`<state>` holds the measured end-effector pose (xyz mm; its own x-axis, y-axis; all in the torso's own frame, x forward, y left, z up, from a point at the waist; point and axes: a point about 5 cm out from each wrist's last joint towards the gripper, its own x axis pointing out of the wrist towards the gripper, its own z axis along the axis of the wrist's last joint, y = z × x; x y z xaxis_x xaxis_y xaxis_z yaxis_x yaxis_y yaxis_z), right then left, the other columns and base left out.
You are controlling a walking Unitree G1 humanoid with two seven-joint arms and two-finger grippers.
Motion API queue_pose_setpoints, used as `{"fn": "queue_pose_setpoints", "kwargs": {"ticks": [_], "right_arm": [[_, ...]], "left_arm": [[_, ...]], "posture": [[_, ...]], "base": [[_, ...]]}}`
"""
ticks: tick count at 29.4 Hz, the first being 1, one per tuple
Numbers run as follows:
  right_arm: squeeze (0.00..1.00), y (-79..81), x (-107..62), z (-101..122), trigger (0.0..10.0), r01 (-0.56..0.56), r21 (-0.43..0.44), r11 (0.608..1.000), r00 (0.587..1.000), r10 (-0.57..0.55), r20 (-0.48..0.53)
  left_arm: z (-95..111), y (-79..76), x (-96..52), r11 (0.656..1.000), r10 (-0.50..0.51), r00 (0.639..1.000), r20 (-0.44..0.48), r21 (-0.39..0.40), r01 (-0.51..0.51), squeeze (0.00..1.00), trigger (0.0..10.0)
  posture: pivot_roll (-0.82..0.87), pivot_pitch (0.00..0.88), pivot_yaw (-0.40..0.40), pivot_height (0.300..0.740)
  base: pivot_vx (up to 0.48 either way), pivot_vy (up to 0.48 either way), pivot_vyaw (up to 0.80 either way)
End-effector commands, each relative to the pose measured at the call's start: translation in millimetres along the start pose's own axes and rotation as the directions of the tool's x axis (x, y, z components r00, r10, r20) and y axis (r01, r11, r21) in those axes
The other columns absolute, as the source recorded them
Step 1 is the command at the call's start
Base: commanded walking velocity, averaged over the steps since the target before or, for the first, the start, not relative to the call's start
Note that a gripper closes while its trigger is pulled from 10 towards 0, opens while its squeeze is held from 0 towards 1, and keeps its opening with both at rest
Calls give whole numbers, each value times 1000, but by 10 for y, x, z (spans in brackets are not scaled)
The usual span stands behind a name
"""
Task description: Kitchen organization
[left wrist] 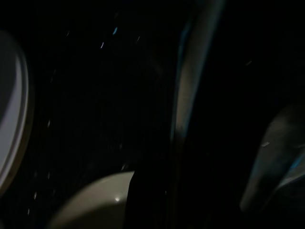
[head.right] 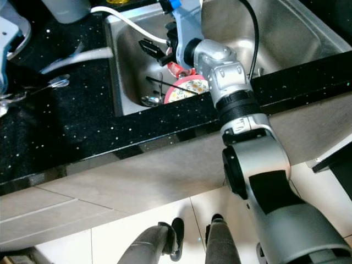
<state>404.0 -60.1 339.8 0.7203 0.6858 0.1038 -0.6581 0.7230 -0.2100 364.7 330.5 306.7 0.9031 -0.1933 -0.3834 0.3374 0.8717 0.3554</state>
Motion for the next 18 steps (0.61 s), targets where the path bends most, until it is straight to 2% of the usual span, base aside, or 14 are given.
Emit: {"fn": "queue_pose_setpoints", "kwargs": {"ticks": [1,6,7,8,9,10,11,12,13,16,17,18], "right_arm": [[0,94,58,0,10000,-33,4,999,999,33,-1],[0,123,79,15,10000,-41,6,999,999,41,6],[0,118,76,18,10000,-40,6,999,999,40,7],[0,89,60,21,10000,-32,6,999,999,32,7],[0,69,50,20,10000,-25,5,1000,1000,25,5],[0,69,50,20,10000,-25,5,1000,1000,25,5],[0,51,43,19,10000,-17,5,1000,1000,17,4],[0,34,37,20,10000,-8,5,1000,1000,8,3],[0,34,37,20,10000,-8,5,1000,1000,8,3],[0,14,34,43,10000,7,6,1000,1000,-7,7],[0,14,35,50,10000,8,6,1000,1000,-8,8],[0,14,35,50,10000,8,6,1000,1000,-8,8]], "left_arm": [[-194,-106,83,996,-84,993,-82,-40,81,0,0],[-191,-76,47,996,-83,994,-74,-43,80,0,0],[-130,-61,31,996,-79,996,-39,-51,77,0,0],[79,-38,11,996,-56,996,63,-65,60,0,0],[202,-32,6,997,-34,993,114,-69,42,0,7176],[202,-32,6,997,-34,993,114,-69,42,0,7176],[323,-33,2,997,-17,987,161,-74,29,0,10000],[464,-48,-1,997,-10,976,215,-76,27,0,10000],[464,-48,-1,997,-10,976,215,-76,27,0,10000],[908,-184,18,998,-42,939,341,-27,55,0,10000],[998,-224,23,998,-55,930,363,-13,64,0,10000],[998,-224,23,998,-55,930,363,-13,64,0,10000]], "posture": [[58,270,115,740],[58,270,117,740],[58,270,117,740],[58,274,115,740],[60,274,114,740],[60,274,114,740],[59,277,113,740],[58,277,116,740],[58,277,116,740],[38,284,130,740],[38,284,130,740],[38,284,130,740]], "base": [[0,0,0],[0,0,0],[0,0,0],[0,0,0],[0,0,0],[0,0,0],[0,0,0],[0,0,0],[0,0,0],[0,0,0],[0,0,0],[0,0,0]]}}
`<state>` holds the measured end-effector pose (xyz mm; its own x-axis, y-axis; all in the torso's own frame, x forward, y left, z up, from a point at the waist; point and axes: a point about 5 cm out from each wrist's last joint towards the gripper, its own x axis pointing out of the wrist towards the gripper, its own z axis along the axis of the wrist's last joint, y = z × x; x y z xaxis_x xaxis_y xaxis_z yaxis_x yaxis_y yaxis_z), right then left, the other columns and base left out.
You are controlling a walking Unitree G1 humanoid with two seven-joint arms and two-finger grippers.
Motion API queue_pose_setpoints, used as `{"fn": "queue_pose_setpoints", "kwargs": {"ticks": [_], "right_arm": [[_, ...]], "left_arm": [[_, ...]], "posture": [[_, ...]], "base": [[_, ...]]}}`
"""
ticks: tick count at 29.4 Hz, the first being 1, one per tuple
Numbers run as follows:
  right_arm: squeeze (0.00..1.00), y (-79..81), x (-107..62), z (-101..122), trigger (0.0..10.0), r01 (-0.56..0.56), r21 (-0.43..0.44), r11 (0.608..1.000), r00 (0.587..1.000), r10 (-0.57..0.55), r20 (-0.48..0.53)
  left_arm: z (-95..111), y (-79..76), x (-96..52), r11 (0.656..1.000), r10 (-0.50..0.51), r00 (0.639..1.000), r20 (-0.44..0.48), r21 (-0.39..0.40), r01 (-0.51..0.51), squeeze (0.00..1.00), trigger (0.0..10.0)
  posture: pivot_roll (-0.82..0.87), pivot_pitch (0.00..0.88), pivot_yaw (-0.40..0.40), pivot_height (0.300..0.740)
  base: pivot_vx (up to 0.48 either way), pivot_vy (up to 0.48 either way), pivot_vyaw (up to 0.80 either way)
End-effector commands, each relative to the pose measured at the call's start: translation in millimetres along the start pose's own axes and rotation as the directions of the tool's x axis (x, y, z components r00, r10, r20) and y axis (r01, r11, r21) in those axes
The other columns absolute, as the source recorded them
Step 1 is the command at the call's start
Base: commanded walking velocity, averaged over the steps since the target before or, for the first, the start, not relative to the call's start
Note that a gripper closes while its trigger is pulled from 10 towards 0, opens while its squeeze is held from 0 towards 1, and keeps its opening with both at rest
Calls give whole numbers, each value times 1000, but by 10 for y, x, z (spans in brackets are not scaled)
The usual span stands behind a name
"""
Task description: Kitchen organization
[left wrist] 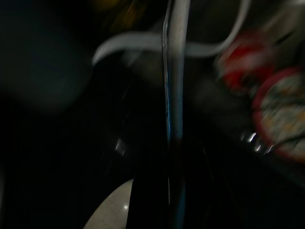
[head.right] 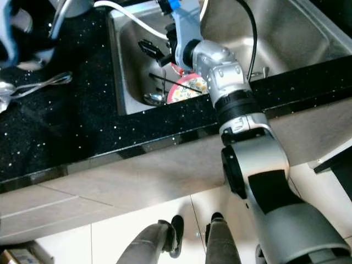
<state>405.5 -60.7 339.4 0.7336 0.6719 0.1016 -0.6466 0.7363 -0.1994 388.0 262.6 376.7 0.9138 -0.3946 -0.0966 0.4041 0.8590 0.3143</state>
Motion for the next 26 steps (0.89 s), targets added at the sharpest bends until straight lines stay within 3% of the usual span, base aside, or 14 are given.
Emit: {"fn": "queue_pose_setpoints", "kwargs": {"ticks": [1,2,4,8,9,10,13,15,16,17,23,24,25,26], "right_arm": [[0,20,18,58,10000,-9,-5,1000,1000,9,14],[0,12,8,52,10000,-6,-7,1000,1000,7,13],[0,12,8,52,10000,-6,-7,1000,1000,7,13],[0,-47,-34,28,10000,21,-11,1000,1000,-21,4],[0,-79,-55,27,10000,37,-13,999,999,-37,3],[0,-79,-55,27,10000,37,-13,999,999,-37,3],[0,-192,-143,39,10000,82,-26,996,997,-82,-3],[0,-218,-164,39,10000,91,-30,995,996,-91,-6],[0,-244,-186,37,10000,100,-34,994,995,-101,-9],[0,-265,-204,33,10000,110,-36,993,994,-110,-12],[0,-286,-234,16,10000,121,-34,992,992,-122,-15],[0,-283,-233,11,10000,121,-33,992,993,-121,-15],[0,-278,-228,11,10000,120,-32,992,993,-120,-13],[0,-272,-225,10,10000,120,-30,992,993,-120,-12]], "left_arm": [[172,-70,55,1000,-23,998,61,13,23,0,10000],[262,-174,139,998,-61,995,84,17,60,0,10000],[262,-174,139,998,-61,995,84,17,60,0,10000],[347,-551,422,982,-186,977,102,36,183,0,10000],[310,-708,531,973,-232,968,95,39,229,0,10000],[310,-708,531,973,-232,968,95,39,229,0,10000],[64,-1097,763,936,-351,936,30,39,349,0,10000],[20,-1154,789,929,-369,929,21,31,368,0,10000],[-11,-1187,805,925,-380,925,17,26,379,271,10000],[-26,-1202,811,923,-385,922,21,18,385,1000,10000],[127,-1090,776,954,-301,945,131,33,299,1000,10000],[230,-991,757,985,-173,965,199,40,168,663,10000],[379,-831,687,1000,-17,955,296,-3,18,0,10000],[476,-719,622,997,82,931,355,-43,-71,0,10000]], "posture": [[34,285,139,740],[31,284,146,740],[31,284,146,740],[5,283,173,740],[-9,283,183,740],[-9,283,183,740],[-54,290,209,740],[-54,290,209,740],[-66,293,216,740],[-72,296,219,740],[-66,291,221,740],[-62,285,220,740],[-59,282,216,740],[-54,278,212,740]], "base": [[0,0,0],[0,0,0],[0,0,0],[0,0,0],[0,0,0],[0,0,0],[0,0,0],[0,0,0],[0,0,0],[0,0,0],[0,0,0],[0,0,0],[0,0,0],[0,0,0]]}}
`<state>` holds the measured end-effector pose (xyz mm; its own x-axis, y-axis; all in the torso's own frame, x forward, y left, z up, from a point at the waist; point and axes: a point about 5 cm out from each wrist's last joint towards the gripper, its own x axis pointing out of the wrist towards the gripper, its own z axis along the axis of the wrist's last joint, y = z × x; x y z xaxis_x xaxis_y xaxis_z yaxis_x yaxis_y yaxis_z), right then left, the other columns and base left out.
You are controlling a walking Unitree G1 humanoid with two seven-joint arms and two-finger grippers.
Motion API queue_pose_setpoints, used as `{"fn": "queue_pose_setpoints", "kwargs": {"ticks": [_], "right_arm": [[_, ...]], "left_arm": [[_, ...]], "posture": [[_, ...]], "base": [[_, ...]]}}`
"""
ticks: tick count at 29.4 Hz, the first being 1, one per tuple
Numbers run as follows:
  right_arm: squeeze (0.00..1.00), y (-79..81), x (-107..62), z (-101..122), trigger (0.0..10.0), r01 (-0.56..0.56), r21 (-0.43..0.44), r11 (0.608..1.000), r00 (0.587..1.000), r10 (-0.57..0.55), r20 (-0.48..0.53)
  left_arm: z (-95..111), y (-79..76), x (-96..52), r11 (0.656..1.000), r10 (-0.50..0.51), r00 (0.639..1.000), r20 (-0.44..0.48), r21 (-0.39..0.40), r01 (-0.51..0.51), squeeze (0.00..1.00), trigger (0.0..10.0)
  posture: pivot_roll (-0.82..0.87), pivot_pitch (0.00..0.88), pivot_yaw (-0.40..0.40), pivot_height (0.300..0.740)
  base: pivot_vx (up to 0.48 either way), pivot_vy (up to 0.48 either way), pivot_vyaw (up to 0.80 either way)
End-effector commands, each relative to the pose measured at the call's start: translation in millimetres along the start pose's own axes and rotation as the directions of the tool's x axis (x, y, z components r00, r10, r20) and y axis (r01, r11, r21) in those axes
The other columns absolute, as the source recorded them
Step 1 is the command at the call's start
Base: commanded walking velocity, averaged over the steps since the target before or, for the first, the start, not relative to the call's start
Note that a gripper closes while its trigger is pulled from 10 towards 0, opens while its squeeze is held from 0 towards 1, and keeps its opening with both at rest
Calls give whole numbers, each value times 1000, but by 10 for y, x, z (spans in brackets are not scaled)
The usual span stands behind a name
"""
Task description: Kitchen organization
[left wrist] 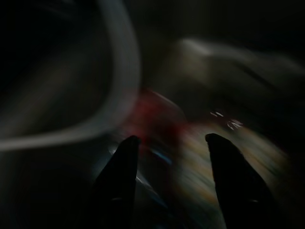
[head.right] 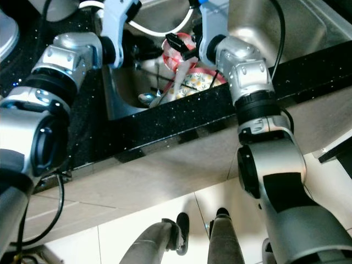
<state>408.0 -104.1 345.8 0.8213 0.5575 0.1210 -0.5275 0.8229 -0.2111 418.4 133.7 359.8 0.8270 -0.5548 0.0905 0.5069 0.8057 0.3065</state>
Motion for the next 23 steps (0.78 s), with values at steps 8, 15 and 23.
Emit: {"fn": "queue_pose_setpoints", "kwargs": {"ticks": [8,15,23], "right_arm": [[0,132,56,12,10000,-39,5,999,999,39,10],[0,152,64,-13,10000,-39,21,999,999,39,14],[0,148,60,-30,10000,-47,24,999,999,46,15]], "left_arm": [[213,520,-326,959,280,959,34,28,-281,0,10000],[144,872,-700,939,344,935,-84,43,-341,0,10000],[-154,1283,-1489,943,323,878,-354,195,-268,0,10000]], "posture": [[-29,262,206,740],[-8,258,205,740],[25,255,195,740]], "base": [[0,0,0],[0,0,0],[0,0,0]]}}
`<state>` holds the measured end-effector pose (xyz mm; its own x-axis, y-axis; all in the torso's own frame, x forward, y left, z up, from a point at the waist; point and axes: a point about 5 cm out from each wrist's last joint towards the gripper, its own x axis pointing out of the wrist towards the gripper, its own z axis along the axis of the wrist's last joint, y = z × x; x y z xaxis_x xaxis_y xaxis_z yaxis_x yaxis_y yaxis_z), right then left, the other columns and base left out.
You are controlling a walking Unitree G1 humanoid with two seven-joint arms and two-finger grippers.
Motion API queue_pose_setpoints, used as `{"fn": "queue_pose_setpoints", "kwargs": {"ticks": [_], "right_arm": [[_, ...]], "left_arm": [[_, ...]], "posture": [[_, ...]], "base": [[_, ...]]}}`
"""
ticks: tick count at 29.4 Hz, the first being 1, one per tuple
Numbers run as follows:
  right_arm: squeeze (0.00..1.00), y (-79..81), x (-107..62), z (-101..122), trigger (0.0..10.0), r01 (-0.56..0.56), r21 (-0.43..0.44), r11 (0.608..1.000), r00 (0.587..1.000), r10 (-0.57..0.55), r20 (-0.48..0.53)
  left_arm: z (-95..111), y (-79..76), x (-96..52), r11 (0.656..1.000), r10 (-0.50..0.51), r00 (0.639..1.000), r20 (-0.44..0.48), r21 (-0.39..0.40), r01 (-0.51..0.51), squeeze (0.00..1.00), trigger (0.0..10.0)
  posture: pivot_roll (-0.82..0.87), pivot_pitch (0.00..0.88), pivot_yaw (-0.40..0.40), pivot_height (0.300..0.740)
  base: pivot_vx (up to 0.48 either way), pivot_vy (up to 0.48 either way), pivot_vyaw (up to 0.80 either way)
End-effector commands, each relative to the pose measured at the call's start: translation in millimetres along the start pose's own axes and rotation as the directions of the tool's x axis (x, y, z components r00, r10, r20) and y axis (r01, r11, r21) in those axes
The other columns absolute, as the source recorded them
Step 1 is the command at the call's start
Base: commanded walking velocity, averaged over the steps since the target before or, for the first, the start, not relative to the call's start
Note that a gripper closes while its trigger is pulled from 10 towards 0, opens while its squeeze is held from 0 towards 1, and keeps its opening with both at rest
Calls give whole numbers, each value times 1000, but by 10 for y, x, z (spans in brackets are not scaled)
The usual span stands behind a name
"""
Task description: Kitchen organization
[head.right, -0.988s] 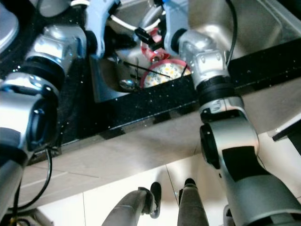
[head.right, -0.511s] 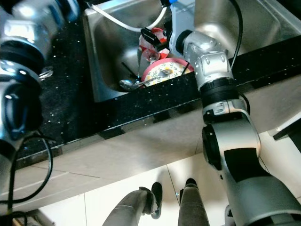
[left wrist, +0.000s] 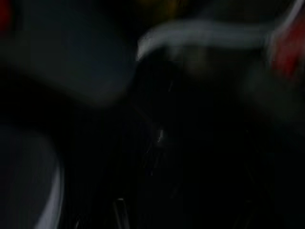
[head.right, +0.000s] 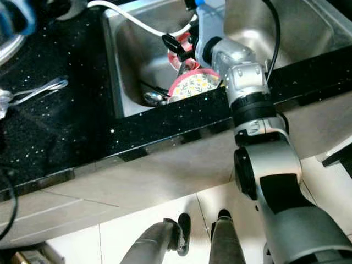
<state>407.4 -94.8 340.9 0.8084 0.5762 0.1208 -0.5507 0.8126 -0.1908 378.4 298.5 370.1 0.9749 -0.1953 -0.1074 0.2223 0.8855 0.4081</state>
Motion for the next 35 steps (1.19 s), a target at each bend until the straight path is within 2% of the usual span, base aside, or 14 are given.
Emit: {"fn": "queue_pose_setpoints", "kwargs": {"ticks": [1,3,4,6,9,10,11,18,20,22,23,27,29,35], "right_arm": [[0,57,19,5,10000,-24,1,1000,1000,24,10],[0,62,24,-16,10000,-26,8,1000,1000,26,9],[0,62,24,-16,10000,-26,8,1000,1000,26,9],[0,93,38,-63,10000,-40,14,999,999,40,0],[0,108,44,-80,10000,-46,14,999,999,46,-4],[0,132,55,-89,10000,-57,14,998,998,57,-7],[0,151,67,-88,10000,-65,14,998,998,65,-7],[0,159,77,-75,10000,-71,10,997,997,71,-7],[0,146,71,-82,10000,-66,11,998,998,66,-8],[0,142,70,-86,10000,-64,13,998,998,64,-9],[0,145,73,-89,10000,-64,14,998,998,64,-9],[0,169,88,-84,10000,-70,15,997,998,70,-8],[0,178,91,-76,10000,-72,15,997,997,73,-7],[0,139,62,-86,10000,-65,7,998,998,65,-17]], "left_arm": [[-96,187,-188,999,17,998,-63,45,-14,0,10000],[-353,372,-445,989,11,981,-192,150,18,0,10000],[-353,372,-445,989,11,981,-192,150,18,0,10000],[-618,508,-670,975,35,949,-313,218,36,0,10000],[-699,537,-734,971,40,936,-349,235,46,0,10000],[-775,554,-779,969,43,923,-382,241,54,31,10000],[-804,552,-800,969,25,917,-398,233,75,1000,10000],[-765,489,-821,963,-114,908,-404,179,200,1000,10000],[-706,445,-807,956,-194,906,-376,134,261,1000,10000],[-679,418,-781,953,-230,905,-358,107,284,1000,10000],[-663,391,-737,954,-248,906,-342,75,290,0,10000],[-675,316,-635,953,-288,902,-322,-5,303,0,10000],[-731,279,-591,954,-290,900,-326,-19,300,0,10000],[-875,242,-536,969,-243,920,-306,-127,214,0,10000]], "posture": [[25,255,195,740],[52,259,182,740],[52,259,182,740],[64,260,173,740],[64,260,173,740],[71,260,157,740],[71,260,157,740],[70,256,159,740],[71,258,156,740],[73,259,152,740],[73,259,152,740],[62,263,153,740],[53,266,156,740],[11,275,149,740]], "base": [[0,0,0],[0,0,0],[0,0,0],[0,0,0],[0,0,0],[0,0,0],[0,0,0],[0,0,0],[0,0,0],[0,0,0],[0,0,0],[0,0,0],[0,0,0],[0,0,0]]}}
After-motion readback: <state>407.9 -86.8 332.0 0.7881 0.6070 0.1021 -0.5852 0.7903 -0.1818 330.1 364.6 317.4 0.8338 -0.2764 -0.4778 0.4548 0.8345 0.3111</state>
